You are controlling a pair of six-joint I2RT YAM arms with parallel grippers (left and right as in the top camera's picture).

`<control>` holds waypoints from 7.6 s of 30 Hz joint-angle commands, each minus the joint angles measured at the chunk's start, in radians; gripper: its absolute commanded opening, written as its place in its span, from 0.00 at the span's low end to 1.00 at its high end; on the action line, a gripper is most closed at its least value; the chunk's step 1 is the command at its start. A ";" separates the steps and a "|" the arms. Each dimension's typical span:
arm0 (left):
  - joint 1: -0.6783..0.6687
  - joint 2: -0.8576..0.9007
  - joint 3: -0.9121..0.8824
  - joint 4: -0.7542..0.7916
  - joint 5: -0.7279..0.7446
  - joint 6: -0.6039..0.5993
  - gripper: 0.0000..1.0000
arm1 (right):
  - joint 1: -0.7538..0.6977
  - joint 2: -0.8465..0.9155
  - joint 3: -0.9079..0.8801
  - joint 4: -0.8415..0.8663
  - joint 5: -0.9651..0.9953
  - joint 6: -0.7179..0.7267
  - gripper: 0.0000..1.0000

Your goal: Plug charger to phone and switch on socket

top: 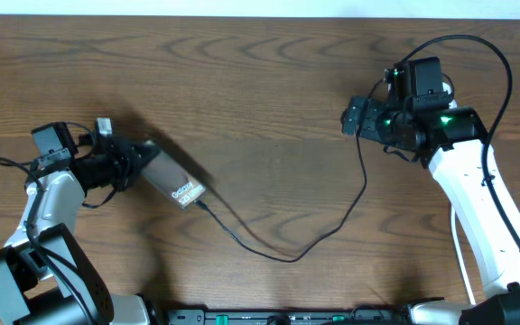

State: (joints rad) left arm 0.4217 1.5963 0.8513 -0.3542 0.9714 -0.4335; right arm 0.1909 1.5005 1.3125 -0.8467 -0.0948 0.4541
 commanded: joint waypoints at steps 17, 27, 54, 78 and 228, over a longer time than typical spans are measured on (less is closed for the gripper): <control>-0.002 -0.014 -0.100 -0.079 -0.206 0.074 0.07 | 0.000 -0.015 0.015 -0.004 0.037 -0.026 0.99; -0.002 -0.014 -0.171 -0.086 -0.206 0.074 0.07 | 0.000 -0.015 0.015 -0.013 0.037 -0.026 0.99; -0.002 -0.014 -0.275 -0.095 -0.206 0.074 0.13 | 0.000 -0.015 0.015 -0.014 0.036 -0.025 0.99; -0.001 -0.014 -0.275 -0.212 -0.311 0.070 0.61 | 0.000 -0.015 0.015 -0.014 0.036 -0.025 0.99; -0.001 -0.625 -0.045 -0.301 -0.250 0.093 0.92 | -0.517 0.768 0.637 -0.255 -0.326 -0.601 0.93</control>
State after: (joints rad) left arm 0.4210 0.9699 0.7971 -0.6521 0.7120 -0.3580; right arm -0.3462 2.3070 1.9480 -1.1213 -0.3511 -0.1318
